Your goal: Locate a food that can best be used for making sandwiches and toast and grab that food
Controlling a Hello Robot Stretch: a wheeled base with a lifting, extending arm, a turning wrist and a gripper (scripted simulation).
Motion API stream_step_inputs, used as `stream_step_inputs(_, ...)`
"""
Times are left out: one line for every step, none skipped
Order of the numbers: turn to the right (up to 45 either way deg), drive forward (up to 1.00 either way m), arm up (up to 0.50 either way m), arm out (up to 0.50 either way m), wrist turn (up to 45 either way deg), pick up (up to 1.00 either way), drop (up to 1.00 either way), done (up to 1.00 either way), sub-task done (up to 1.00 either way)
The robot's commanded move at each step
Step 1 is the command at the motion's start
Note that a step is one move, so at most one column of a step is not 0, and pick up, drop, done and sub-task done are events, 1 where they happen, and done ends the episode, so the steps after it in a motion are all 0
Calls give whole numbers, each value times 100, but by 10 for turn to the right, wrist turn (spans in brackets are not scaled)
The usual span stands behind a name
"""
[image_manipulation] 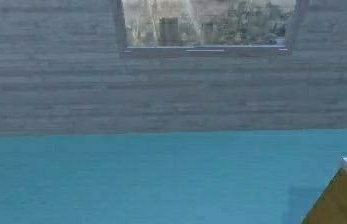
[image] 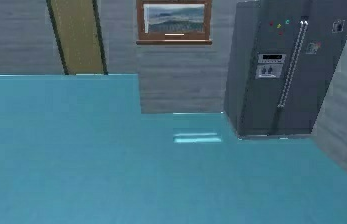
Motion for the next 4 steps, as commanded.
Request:
stream_step_inputs(-450, 0, 0, 0, 0, 0, 0, 0, 0)
stream_step_inputs(-120, 0, 0, 0, 0, 0, 0, 0, 0)
stream_step_inputs(0, 90, 0, 0, 0, 0, 0, 0, 0)
stream_step_inputs(-120, 0, 0, 0, 0, 0, 0, 0, 0)
